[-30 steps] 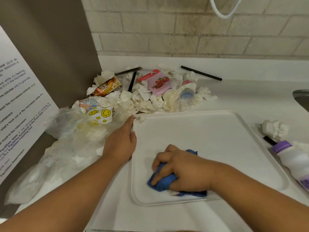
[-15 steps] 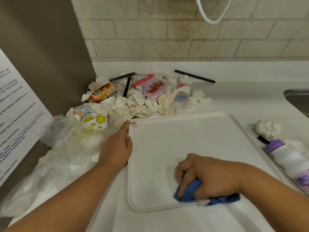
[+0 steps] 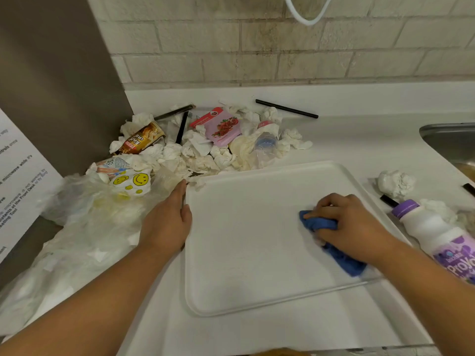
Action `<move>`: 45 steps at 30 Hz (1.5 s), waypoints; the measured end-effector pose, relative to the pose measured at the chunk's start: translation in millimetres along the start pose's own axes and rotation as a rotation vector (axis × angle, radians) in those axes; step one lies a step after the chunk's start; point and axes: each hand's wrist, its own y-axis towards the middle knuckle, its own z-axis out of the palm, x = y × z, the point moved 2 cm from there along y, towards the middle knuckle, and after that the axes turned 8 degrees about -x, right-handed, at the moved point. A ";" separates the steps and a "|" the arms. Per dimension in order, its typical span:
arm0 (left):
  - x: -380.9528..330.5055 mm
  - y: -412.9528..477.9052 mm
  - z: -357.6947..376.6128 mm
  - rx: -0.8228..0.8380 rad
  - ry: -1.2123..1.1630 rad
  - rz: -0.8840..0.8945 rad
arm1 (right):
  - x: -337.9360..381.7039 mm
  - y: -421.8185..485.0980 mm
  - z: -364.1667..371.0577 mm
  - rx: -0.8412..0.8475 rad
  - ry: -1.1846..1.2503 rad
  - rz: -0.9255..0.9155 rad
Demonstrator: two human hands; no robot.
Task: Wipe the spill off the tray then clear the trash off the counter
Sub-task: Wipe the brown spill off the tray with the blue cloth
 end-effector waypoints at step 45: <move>1.5 -1.0 -2.2 -0.028 -0.085 -0.018 | 94.6 119.1 -176.6 -0.404 0.339 0.259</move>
